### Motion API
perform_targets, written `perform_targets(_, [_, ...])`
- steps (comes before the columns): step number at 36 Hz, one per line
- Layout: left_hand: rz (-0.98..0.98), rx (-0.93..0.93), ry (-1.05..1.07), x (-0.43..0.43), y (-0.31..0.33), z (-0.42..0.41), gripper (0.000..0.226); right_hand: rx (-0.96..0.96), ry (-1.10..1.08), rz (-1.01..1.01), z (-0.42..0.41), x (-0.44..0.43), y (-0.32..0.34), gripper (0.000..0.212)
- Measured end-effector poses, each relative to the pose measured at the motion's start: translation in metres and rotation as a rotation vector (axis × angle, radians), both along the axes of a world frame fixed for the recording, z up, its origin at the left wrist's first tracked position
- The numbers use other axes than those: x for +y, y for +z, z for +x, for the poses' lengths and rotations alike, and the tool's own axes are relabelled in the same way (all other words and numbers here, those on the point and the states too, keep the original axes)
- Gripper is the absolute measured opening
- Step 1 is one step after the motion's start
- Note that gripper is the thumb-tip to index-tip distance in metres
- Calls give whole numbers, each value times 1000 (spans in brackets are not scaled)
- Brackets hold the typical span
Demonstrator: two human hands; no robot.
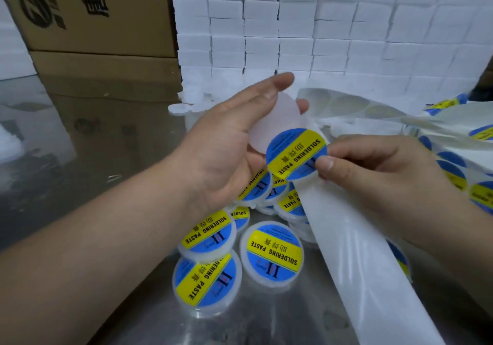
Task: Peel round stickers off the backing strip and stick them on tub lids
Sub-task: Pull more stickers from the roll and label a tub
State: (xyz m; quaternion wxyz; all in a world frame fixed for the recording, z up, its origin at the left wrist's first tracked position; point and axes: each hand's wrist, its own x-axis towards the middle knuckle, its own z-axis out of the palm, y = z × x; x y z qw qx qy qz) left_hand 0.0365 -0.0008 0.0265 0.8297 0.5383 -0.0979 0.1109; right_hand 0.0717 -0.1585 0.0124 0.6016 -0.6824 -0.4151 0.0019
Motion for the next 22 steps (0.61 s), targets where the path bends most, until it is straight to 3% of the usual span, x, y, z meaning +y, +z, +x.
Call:
perform_targets(9, [36, 53, -191, -3, -8, 0, 34, -106, -67, -28, 1, 1, -2, 18])
perform_targets(15, [80, 33, -188, -6, -11, -2, 20, -95, -100, -35, 2, 2, -2, 19])
perform_targets(22, [124, -3, -146, -8, -12, -2, 30, -82, -120, -38, 3, 2, -3, 15])
